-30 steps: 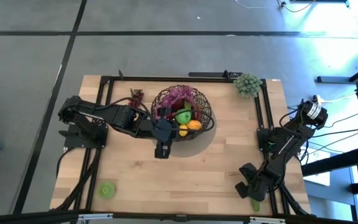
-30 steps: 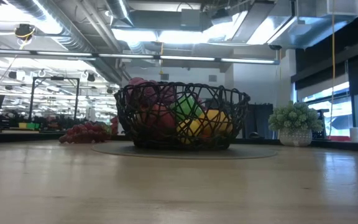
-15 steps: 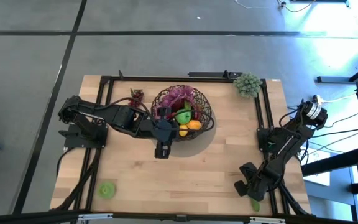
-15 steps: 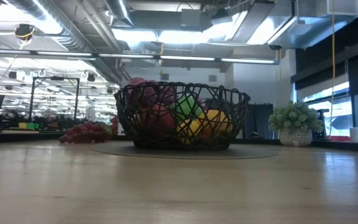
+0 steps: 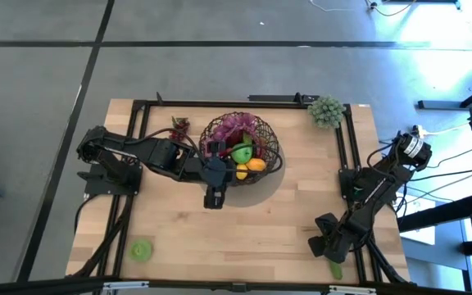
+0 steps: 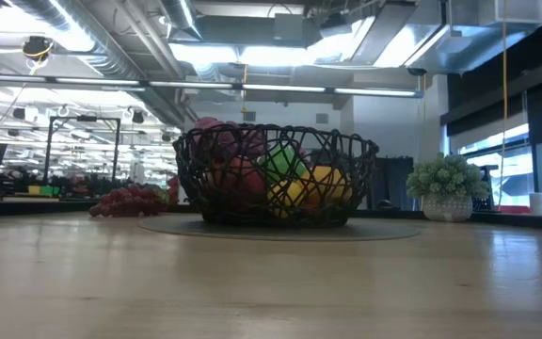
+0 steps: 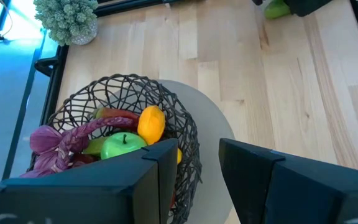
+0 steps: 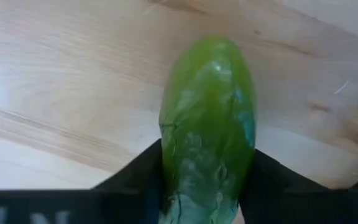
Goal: Build produce basket
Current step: Put the cucumber into the wire basket
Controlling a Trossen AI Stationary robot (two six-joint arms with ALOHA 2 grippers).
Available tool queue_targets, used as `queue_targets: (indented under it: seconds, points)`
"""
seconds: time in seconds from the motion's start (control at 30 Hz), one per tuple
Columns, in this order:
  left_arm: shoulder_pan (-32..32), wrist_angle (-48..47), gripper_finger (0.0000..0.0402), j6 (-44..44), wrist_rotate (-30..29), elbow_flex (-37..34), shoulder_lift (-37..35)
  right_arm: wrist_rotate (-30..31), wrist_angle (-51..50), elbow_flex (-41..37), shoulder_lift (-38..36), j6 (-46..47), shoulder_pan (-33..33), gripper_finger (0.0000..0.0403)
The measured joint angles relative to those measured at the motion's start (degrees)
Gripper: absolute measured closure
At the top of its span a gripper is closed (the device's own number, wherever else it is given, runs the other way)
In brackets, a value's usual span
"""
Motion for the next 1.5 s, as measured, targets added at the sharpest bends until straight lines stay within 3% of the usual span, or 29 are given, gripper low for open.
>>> queue_targets:
  seconds: [0.1, 0.4, 0.67, 0.9, 1.27, 1.5]
  points:
    - [0.0, 0.0, 0.0292, 0.0, 0.0, 0.0, 0.0, 0.6, -0.1, 0.0, 0.0, -0.1, -0.4, 0.0279]
    - [0.0, 0.0, 0.0292, 0.0, 0.0, 0.0, 0.0, 0.1, -2.1, 1.6, 0.1, -3.7, -2.1, 0.0279]
    - [0.0, 0.0, 0.0292, 0.0, 0.0, 0.0, 0.0, 1.0, -8.4, 9.2, 0.1, -11.1, -5.6, 0.0279]
    - [0.0, 0.0, 0.0292, 0.0, 0.0, 0.0, 0.0, 0.9, -21.4, 19.2, -0.1, -20.6, -11.4, 0.0279]
    - [-0.9, -0.1, 0.0292, -2.4, -0.1, 0.0, 0.0, 12.9, -47.7, 38.2, -0.2, -41.4, -23.1, 0.0279]
    - [-1.7, -0.3, 0.0292, -6.1, -0.7, 0.0, 0.0, 23.0, -51.4, 46.3, -0.2, -58.8, -33.4, 0.0279]
